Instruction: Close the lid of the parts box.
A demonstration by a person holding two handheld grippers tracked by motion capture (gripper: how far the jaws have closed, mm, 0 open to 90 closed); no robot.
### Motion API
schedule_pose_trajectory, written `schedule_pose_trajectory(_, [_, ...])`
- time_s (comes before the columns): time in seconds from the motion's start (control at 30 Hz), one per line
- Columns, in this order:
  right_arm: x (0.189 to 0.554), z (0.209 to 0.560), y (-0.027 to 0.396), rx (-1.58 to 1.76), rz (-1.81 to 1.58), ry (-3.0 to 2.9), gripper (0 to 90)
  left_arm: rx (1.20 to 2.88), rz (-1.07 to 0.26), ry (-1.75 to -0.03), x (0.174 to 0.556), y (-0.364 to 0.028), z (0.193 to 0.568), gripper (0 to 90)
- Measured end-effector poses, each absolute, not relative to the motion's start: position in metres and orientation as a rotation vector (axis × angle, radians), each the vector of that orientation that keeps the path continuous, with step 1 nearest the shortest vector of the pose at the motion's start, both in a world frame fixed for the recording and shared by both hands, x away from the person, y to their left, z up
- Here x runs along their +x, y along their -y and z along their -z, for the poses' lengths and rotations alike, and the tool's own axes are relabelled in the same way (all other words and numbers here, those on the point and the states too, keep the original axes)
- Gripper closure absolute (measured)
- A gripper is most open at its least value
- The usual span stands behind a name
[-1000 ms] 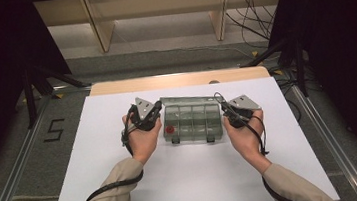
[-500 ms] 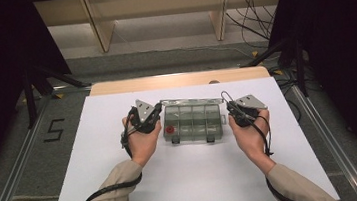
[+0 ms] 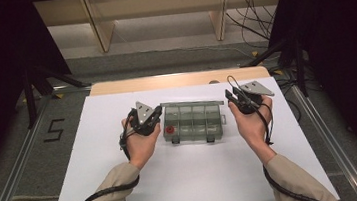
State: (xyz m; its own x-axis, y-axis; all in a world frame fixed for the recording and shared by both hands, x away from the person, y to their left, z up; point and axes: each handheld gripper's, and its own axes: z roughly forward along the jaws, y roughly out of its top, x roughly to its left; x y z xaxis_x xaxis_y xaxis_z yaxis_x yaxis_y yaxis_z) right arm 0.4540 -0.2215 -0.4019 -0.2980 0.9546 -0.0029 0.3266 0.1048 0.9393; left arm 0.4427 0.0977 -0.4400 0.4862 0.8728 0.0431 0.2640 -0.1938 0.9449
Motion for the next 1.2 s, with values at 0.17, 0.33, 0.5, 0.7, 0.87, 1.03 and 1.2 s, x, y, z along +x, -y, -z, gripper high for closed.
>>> schedule_pose_trajectory(0.17, [0.462, 0.396, 0.217, 1.24, -1.252, -1.763, 80.4, 1.751, -0.712, -0.947, 0.444, -0.101, 0.441, 80.3])
schedule_pose_trajectory(0.33, [0.465, 0.396, 0.212, 1.241, -1.265, -1.826, 90.0, 1.774, -0.669, -0.909, 0.443, -0.103, 0.439, 61.0])
schedule_pose_trajectory(0.5, [0.467, 0.397, 0.209, 1.244, -1.27, -1.86, 90.0, 1.789, -0.633, -0.868, 0.439, -0.107, 0.43, 43.2])
schedule_pose_trajectory(0.7, [0.462, 0.395, 0.21, 1.262, -1.258, -1.87, 90.0, 1.81, -0.59, -0.839, 0.435, -0.113, 0.417, 28.5])
schedule_pose_trajectory(0.87, [0.46, 0.393, 0.213, 1.266, -1.242, -1.894, 90.0, 1.813, -0.565, -0.826, 0.433, -0.113, 0.402, 25.6])
schedule_pose_trajectory(1.03, [0.457, 0.392, 0.214, 1.283, -1.237, -1.897, 90.0, 1.801, -0.553, -0.86, 0.435, -0.112, 0.393, 31.3])
schedule_pose_trajectory(1.2, [0.456, 0.392, 0.215, 1.281, -1.236, -1.921, 90.0, 1.765, -0.561, -0.913, 0.439, -0.112, 0.387, 44.3])
